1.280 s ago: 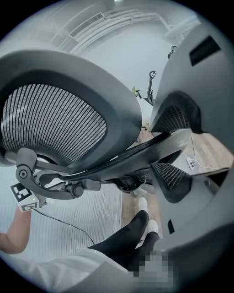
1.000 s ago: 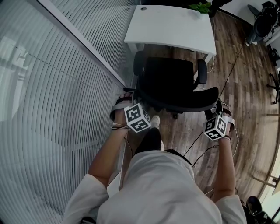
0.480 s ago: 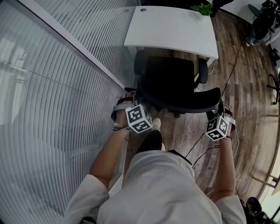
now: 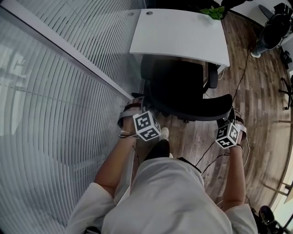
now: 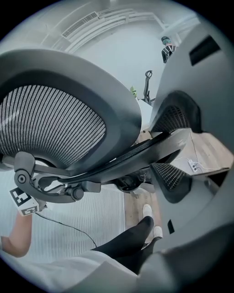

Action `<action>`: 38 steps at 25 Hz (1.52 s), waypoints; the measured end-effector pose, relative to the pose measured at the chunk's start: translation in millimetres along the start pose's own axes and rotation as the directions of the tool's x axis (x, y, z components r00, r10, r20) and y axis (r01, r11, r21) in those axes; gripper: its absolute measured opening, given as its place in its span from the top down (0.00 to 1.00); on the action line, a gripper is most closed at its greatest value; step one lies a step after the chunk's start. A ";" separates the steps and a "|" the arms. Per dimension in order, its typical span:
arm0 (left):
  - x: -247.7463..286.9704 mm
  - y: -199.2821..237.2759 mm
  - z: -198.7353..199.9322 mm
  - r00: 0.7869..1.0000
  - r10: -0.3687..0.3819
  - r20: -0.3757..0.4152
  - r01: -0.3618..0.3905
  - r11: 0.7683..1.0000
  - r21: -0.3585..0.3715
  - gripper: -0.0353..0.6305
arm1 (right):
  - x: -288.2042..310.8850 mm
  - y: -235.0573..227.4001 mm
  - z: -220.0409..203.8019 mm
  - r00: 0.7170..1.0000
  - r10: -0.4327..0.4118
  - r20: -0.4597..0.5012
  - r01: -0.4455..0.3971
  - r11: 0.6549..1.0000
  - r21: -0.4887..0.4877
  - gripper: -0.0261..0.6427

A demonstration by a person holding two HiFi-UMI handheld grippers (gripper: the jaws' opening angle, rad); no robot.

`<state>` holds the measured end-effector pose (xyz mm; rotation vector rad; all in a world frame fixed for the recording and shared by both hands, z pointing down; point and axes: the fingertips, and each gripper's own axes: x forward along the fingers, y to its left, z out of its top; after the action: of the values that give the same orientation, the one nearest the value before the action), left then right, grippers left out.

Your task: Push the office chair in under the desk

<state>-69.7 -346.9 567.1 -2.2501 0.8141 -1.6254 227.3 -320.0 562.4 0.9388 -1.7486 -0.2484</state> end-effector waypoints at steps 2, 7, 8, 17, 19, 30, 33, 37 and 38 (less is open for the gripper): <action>4.1 4.9 -0.7 1.000 0.001 0.005 -0.001 1.000 0.001 0.70 | 5.3 -3.1 2.2 1.000 -0.002 -0.005 0.002 1.000 0.000 0.63; 15.7 21.2 0.6 1.000 -0.002 0.011 0.002 1.000 0.002 0.70 | 18.0 -13.6 7.8 1.000 -0.001 -0.016 0.001 1.000 0.009 0.63; 16.5 24.2 1.6 1.000 -0.004 0.010 0.004 1.000 0.003 0.70 | 18.7 -15.9 8.9 1.000 -0.003 -0.016 0.003 1.000 0.012 0.63; 31.7 56.4 4.1 1.000 -0.011 0.011 0.011 1.000 0.010 0.70 | 39.0 -38.0 22.8 1.000 -0.006 -0.019 0.006 1.000 0.025 0.63; 38.3 63.7 4.7 1.000 -0.010 0.012 0.010 1.000 0.012 0.70 | 47.1 -44.2 25.2 1.000 -0.009 -0.022 0.009 1.000 0.027 0.63; 63.1 95.8 10.9 1.000 0.000 0.017 0.000 1.000 0.025 0.70 | 71.6 -68.5 34.1 0.999 -0.034 -0.013 0.035 0.999 0.039 0.63; 69.8 102.3 12.7 1.000 0.007 0.024 -0.008 1.000 0.017 0.70 | 80.2 -75.4 35.0 0.999 -0.033 -0.018 0.033 0.999 0.027 0.63; 80.1 110.9 17.1 1.000 0.011 0.018 -0.012 1.000 0.015 0.70 | 91.4 -85.4 34.9 0.999 -0.036 -0.010 0.036 0.999 0.020 0.63; 82.8 114.0 18.2 1.000 0.012 0.015 -0.012 1.000 0.012 0.70 | 94.4 -88.5 35.6 0.999 -0.035 -0.008 0.035 0.999 0.016 0.63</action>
<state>-67.7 -488.9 568.9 -2.2414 0.8104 -1.6022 227.7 -454.3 564.3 0.9818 -1.7306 -0.2529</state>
